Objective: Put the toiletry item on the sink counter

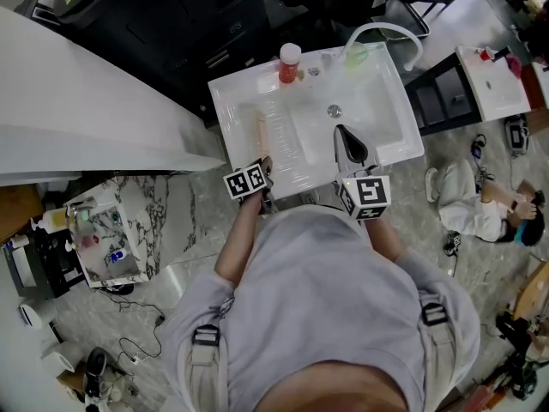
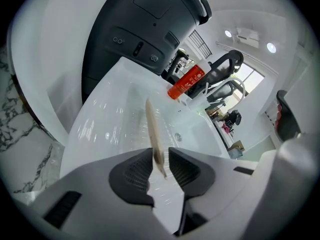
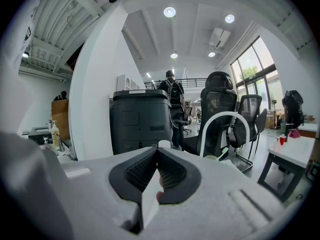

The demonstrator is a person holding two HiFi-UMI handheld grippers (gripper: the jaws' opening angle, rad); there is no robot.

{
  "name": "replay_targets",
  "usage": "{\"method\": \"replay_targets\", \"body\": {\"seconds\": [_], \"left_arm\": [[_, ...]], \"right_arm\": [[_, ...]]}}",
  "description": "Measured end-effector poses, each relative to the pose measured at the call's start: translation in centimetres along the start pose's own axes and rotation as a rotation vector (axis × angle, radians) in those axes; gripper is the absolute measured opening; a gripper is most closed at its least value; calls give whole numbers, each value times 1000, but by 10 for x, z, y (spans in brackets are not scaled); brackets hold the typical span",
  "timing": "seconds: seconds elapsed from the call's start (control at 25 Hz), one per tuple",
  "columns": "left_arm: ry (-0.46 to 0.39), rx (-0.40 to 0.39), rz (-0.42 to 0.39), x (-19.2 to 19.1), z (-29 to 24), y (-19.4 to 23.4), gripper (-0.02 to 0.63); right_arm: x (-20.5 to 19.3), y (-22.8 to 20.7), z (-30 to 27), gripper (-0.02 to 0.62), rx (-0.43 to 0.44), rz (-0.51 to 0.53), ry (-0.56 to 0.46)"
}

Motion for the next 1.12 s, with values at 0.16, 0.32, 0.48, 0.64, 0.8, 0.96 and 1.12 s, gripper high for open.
{"method": "replay_targets", "body": {"seconds": [0.16, 0.32, 0.48, 0.64, 0.8, 0.96, 1.12], "left_arm": [[3, 14, -29, 0, 3, -1, 139], [-18, 30, -17, 1, 9, 0, 139], [-45, 41, -16, 5, 15, 1, 138], [-73, 26, -24, 13, 22, -3, 128], [-112, 39, -59, 24, 31, -4, 101], [-182, 55, -87, 38, 43, -8, 36], [-208, 62, -133, 44, 50, -12, 23]], "right_arm": [[-1, 0, 0, 5, 4, -1, 2], [-1, 1, -2, 5, 10, -4, 3], [-2, 2, -3, 5, 23, -8, 1], [-2, 4, -6, 5, 39, -12, -2], [-2, 7, -11, 5, 60, -19, -4], [-2, 10, -14, 5, 75, -23, -6], [-2, 14, -16, 5, 88, -27, -9]]}}
Point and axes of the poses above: the fingertips, and each gripper's own axes: z backward along the fingers, y to its left, x out of its top, the point moved 8 cm from there along z, backward along the fingers, and after that the axes turned 15 degrees about -y, right-handed, at the moved point
